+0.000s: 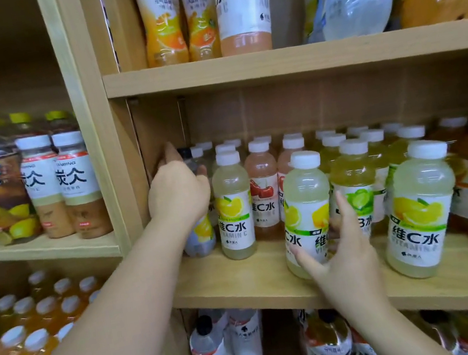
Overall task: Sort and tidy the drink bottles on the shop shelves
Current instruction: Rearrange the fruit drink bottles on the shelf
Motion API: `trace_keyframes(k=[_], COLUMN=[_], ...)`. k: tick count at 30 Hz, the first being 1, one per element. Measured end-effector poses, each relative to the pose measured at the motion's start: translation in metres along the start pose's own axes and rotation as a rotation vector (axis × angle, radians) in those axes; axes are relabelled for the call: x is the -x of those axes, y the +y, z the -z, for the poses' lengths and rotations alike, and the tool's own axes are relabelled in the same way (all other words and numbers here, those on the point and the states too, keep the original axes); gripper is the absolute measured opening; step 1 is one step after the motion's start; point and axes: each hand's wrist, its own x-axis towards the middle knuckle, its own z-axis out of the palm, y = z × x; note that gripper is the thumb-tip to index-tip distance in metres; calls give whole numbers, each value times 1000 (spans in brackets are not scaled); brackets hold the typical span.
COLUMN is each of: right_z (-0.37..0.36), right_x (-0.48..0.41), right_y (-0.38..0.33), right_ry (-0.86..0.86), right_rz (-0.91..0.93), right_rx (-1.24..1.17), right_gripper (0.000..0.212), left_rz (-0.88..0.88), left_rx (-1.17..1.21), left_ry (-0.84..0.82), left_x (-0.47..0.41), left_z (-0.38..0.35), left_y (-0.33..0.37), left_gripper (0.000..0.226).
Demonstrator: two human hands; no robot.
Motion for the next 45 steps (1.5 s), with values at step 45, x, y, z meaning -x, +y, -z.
trace_keyframes(k=[45], right_z=[-89], right_x=[-5], right_y=[-72], right_ry=[-302], right_rz=[-9], right_rx=[-209], right_gripper=[63], left_rz=[-78], left_rx=[329], left_ry=[111], left_x=[96], left_z=[101], left_y=[-76], left_gripper=[10])
